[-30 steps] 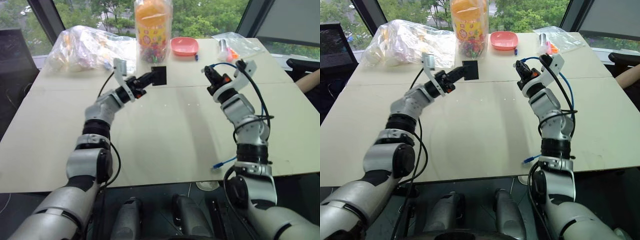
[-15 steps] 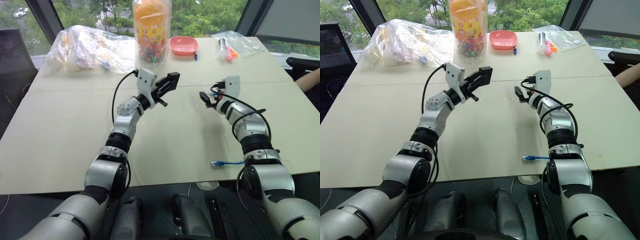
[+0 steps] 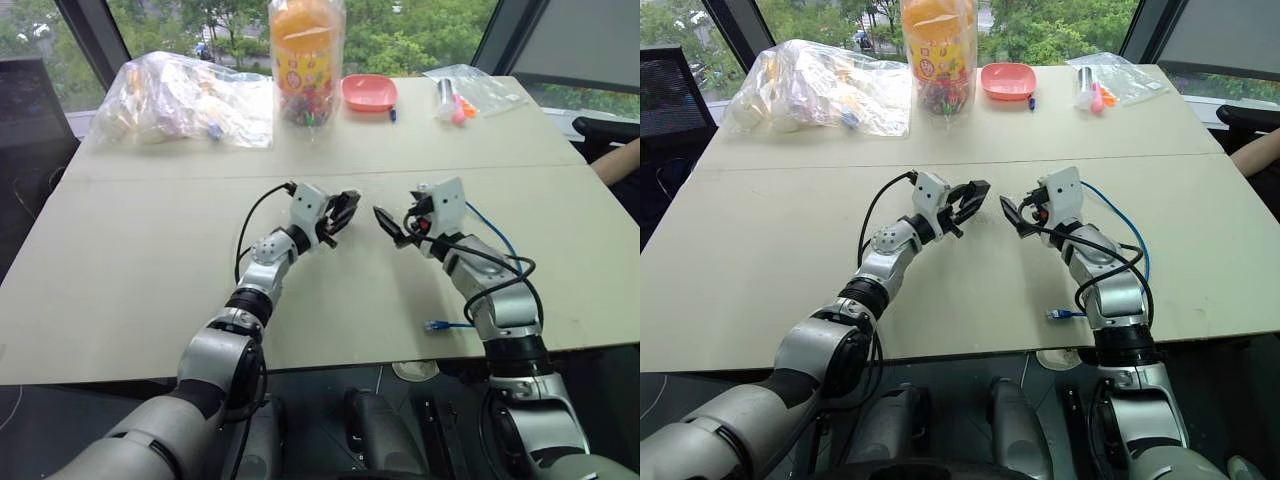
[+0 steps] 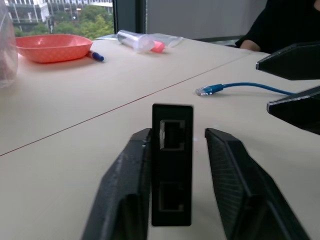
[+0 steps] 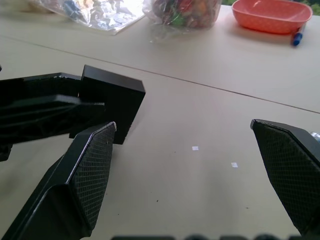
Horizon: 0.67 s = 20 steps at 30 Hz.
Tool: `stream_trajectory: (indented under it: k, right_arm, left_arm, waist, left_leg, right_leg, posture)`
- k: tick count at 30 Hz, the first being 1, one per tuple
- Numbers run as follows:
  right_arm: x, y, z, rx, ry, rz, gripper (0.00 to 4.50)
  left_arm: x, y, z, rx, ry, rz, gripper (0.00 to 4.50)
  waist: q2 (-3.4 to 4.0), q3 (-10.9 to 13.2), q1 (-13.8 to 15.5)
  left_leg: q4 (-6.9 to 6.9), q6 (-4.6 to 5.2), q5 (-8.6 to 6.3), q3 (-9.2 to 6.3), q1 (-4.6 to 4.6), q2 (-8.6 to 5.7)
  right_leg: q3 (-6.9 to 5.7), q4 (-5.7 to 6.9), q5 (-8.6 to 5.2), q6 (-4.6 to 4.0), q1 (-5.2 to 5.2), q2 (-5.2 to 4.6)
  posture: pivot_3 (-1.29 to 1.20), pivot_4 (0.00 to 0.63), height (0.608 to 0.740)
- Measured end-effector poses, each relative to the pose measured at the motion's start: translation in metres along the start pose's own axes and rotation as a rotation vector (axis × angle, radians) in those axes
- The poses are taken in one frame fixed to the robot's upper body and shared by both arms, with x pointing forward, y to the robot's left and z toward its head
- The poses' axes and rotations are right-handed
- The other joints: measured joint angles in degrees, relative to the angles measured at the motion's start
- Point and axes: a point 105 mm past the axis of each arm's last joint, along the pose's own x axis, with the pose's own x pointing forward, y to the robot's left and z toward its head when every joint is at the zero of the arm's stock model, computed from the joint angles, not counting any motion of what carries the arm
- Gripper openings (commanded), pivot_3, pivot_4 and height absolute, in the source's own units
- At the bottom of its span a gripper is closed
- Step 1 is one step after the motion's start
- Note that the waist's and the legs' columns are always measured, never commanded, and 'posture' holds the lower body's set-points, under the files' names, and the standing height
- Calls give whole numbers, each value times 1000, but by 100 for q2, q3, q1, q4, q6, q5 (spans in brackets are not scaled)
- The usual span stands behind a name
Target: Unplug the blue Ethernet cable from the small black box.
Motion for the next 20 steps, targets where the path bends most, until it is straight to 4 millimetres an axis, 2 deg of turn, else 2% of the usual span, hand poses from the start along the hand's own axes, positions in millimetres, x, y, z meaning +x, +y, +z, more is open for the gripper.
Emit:
stream_trajectory:
  k: [2, 6, 8, 10, 12, 15, 17, 20]
  right_arm:
    - [0, -1, 0, 2, 0, -3, 4500]
    - [-2, -4, -1, 6, 0, -13, 4500]
    - [-7, -6, -3, 2, 4, -12, 4500]
    - [-14, -7, -6, -5, 16, -4, 4500]
    - [-26, -11, -13, -1, 42, 6, 4500]
    - [-35, -7, -14, 28, 42, 40, 4500]
    - [-42, -3, -11, 49, 30, 68, 4500]
    - [-55, 0, -3, 70, 16, 111, 4500]
  left_arm:
    - [-1, -1, 0, 5, 2, -19, 3844]
    - [-10, 2, 4, 25, 6, -70, 3844]
    - [-22, 9, 12, 21, 0, -84, 3844]
    - [-40, 21, 25, 2, 8, -84, 3844]
    - [-63, 35, 54, -31, 0, -68, 3844]
    - [-87, 39, 84, -14, 21, -76, 3844]
    - [-105, 37, 86, -8, 82, -91, 3844]
    - [-130, 32, 70, -94, 187, -105, 3844]
  waist:
    - [0, 0, 0]
    - [0, 0, -9]
    - [1, 0, -23]
    - [1, 0, -45]
    - [2, 0, -36]
    - [5, -2, -28]
    - [8, -4, -28]
    - [8, -4, -17]
  left_leg:
    - [0, 0, 0, 0, 0, 0]
    - [0, 0, 0, -1, 0, 1]
    - [-1, 0, 0, -2, -1, 3]
    - [-3, 0, 0, -4, 0, 7]
    - [-3, 0, 0, -9, 2, 9]
    - [0, -1, 0, -9, 14, 8]
    - [0, -1, -1, -6, 27, 8]
    - [2, -1, -1, -6, 29, 8]
  right_leg:
    - [0, 0, 1, 2, 0, 0]
    - [0, 2, 1, 2, 0, 1]
    - [1, 5, 1, 2, 0, 1]
    - [1, 7, 2, 4, -1, 2]
    - [-1, 12, 2, 5, -1, 3]
    - [-1, 12, -1, 1, 11, 2]
    - [-1, 10, -11, -18, 22, 1]
    - [-1, 10, -12, -19, 23, 0]
  posture:
    - [0, 150, 740]
    - [0, 150, 740]
    - [0, 150, 740]
    - [0, 150, 740]
    - [0, 150, 740]
    - [0, 150, 740]
    - [0, 150, 740]
    - [0, 150, 740]
